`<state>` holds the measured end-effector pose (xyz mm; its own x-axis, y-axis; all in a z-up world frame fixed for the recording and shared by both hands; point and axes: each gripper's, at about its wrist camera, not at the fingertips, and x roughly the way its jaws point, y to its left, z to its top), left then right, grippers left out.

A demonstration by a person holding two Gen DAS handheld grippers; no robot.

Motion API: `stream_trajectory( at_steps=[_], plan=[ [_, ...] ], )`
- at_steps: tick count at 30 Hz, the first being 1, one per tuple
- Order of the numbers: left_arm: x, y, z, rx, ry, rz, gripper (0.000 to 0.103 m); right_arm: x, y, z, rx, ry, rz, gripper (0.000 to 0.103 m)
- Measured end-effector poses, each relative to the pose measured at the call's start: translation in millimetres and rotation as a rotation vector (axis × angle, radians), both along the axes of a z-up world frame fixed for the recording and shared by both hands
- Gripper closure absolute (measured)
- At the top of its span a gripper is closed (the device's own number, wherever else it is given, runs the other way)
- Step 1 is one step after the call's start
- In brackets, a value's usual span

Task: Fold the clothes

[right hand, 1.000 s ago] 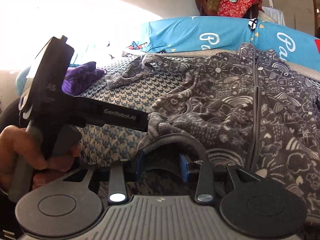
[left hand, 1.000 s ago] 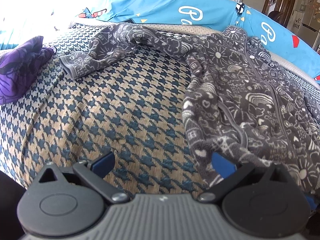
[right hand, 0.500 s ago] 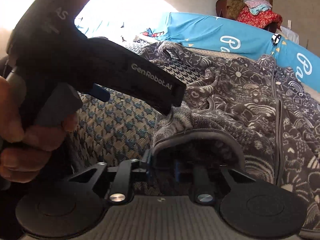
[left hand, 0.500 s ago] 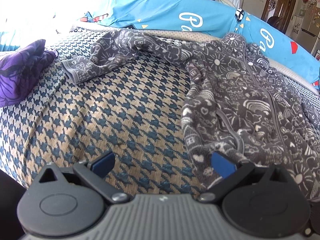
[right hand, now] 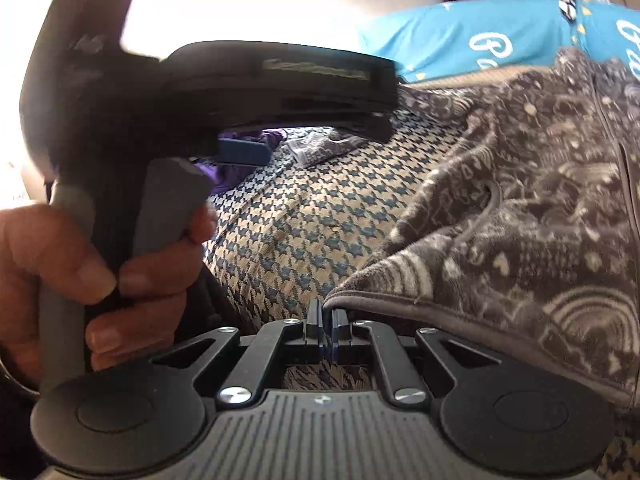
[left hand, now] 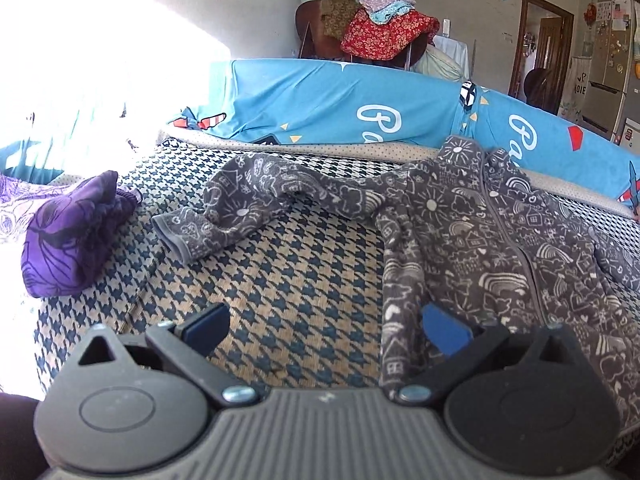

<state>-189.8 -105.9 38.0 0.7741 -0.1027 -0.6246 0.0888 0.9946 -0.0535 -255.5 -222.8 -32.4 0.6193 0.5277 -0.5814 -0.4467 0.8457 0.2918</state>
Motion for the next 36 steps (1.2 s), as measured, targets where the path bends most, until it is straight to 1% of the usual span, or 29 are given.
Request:
stream_trajectory(
  at_steps=[1,3,5,7,11,13,16,19,22,26,31,33,34,36],
  plan=[
    [0.2,-0.8,-0.2,0.001,0.001,-0.002,0.0,1.6,3.1,-0.3,-0.024,-0.013,0.011,0.09],
    [0.8,-1.7,-2.6,0.008,0.009,0.001,0.0,4.7,9.0,-0.9,-0.072,-0.037,0.034,0.086],
    [0.0,-0.3,-6.1,0.016,0.018,0.009,0.0,2.4,2.5,1.1,-0.09,-0.031,0.036,0.086],
    [1.2,0.0,-10.0,0.01,0.035,0.015,0.0,-3.4,-4.9,5.1,-0.11,-0.028,0.047,0.078],
    [1.1,-7.2,-14.2,0.014,0.045,-0.008,0.0,-20.2,-24.2,14.0,-0.151,-0.025,0.046,0.069],
    [1.0,-13.1,-16.3,0.017,0.051,-0.027,0.0,-28.7,-40.3,17.4,-0.144,-0.018,-0.011,0.068],
    [1.8,-23.8,-20.7,0.017,0.067,-0.057,0.0,-33.5,-67.5,20.5,-0.11,-0.001,-0.125,0.068],
    [3.1,-36.1,-23.9,0.024,0.071,-0.086,0.0,-38.5,-93.4,26.2,-0.085,-0.011,-0.234,0.068],
    [5.6,-53.0,-26.1,0.04,0.065,-0.119,0.0,-39.4,-112.7,29.8,-0.088,-0.026,-0.352,0.068],
    [7.3,-76.7,-31.2,0.076,0.049,-0.176,0.0,-32.7,-136.4,28.7,-0.115,-0.021,-0.536,0.067],
    [12.1,-106.8,-51.0,0.133,0.071,-0.237,0.0,-16.7,-167.9,24.8,-0.117,-0.02,-0.728,0.065],
    [12.3,-114.4,-60.0,0.158,0.083,-0.25,0.0,-6.5,-176.3,23.0,-0.12,-0.012,-0.759,0.063],
    [13.1,-113.1,-63.7,0.15,0.099,-0.247,0.0,-1.1,-178.5,20.6,-0.128,-0.003,-0.761,0.062],
    [15.0,-109.3,-70.9,0.125,0.135,-0.241,0.0,6.5,-183.4,13.7,-0.191,0.007,-0.791,0.062]
  ],
)
